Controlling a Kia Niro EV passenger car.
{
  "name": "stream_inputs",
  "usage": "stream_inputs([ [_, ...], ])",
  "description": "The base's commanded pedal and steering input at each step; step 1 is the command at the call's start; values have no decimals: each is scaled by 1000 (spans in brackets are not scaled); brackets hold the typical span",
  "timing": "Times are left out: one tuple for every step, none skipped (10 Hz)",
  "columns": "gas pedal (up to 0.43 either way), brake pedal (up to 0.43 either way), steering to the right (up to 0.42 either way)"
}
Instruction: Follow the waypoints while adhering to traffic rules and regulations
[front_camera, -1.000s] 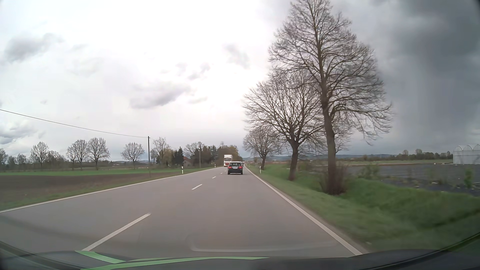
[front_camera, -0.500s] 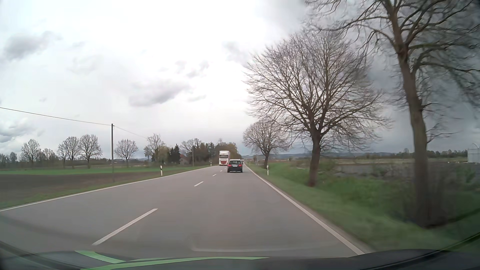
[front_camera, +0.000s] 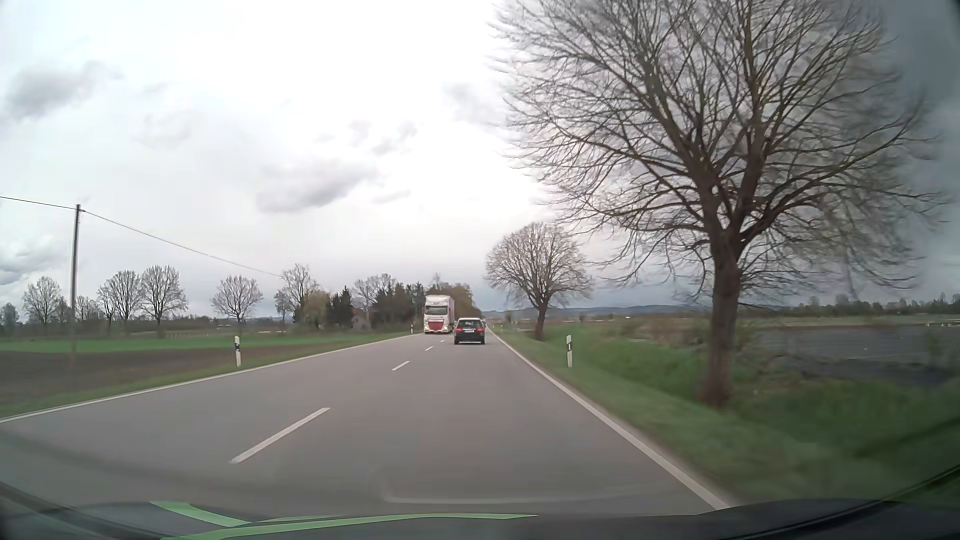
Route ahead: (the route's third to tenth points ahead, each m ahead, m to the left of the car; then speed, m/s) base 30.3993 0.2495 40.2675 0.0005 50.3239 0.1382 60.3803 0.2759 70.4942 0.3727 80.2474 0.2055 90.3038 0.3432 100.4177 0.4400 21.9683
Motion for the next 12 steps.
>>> stream_inputs([
  [79, 0, 0],
  [67, 0, 0],
  [67, 0, 0],
  [59, 0, 0],
  [59, 0, 0],
  [59, 0, 0],
  [59, 0, 0],
  [59, 0, -1],
  [59, 0, -1],
  [59, 0, -1],
  [59, 0, -1],
  [59, 0, -1],
])
